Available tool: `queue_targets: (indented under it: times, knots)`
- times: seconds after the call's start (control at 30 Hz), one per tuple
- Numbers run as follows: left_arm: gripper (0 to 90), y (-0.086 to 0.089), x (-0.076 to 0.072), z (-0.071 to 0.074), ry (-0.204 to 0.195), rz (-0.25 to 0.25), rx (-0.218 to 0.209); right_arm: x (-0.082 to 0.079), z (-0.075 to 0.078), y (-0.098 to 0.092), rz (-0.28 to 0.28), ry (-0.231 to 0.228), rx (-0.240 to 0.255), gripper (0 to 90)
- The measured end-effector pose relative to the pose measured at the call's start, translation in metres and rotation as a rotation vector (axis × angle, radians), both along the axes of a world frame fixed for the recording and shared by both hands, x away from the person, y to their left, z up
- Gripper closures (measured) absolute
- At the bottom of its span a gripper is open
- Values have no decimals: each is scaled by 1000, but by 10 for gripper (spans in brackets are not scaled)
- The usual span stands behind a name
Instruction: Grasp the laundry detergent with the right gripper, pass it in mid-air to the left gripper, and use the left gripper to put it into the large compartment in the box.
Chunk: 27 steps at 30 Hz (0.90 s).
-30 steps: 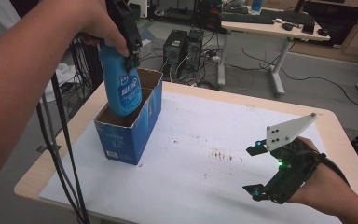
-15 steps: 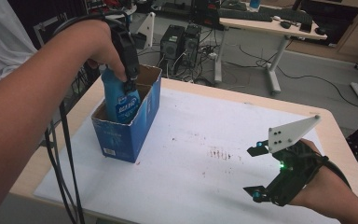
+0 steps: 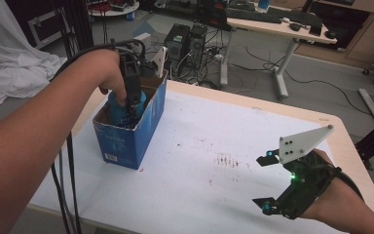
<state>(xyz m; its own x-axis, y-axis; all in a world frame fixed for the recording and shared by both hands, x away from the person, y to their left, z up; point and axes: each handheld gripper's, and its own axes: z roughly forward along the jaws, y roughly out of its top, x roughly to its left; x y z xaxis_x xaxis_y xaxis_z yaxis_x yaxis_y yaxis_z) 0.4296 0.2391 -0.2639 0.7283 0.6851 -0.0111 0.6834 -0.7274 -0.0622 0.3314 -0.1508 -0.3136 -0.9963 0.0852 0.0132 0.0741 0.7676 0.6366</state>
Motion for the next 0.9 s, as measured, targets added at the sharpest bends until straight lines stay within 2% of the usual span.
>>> queue_targets:
  times: [0.2,0.43,0.5,0.63,0.73,0.9]
  knots:
    - [393,3,-1,-18,23,-34,-19,-1,0,0,-1,0,-7,6]
    - [391,6,-2,-32,20,-53,-38,-3,-1,4,5,-1,-15,6]
    - [391,8,-2,-32,11,-47,-55,-3,-1,5,8,-2,-16,6]
    - [388,9,0,-32,20,-48,-52,-3,-2,5,8,-1,-18,6]
    - [378,9,0,-31,17,-37,-71,-3,-2,5,6,-2,-16,6]
    - [285,7,0,-26,15,-34,-51,-4,-2,4,1,-1,-19,6]
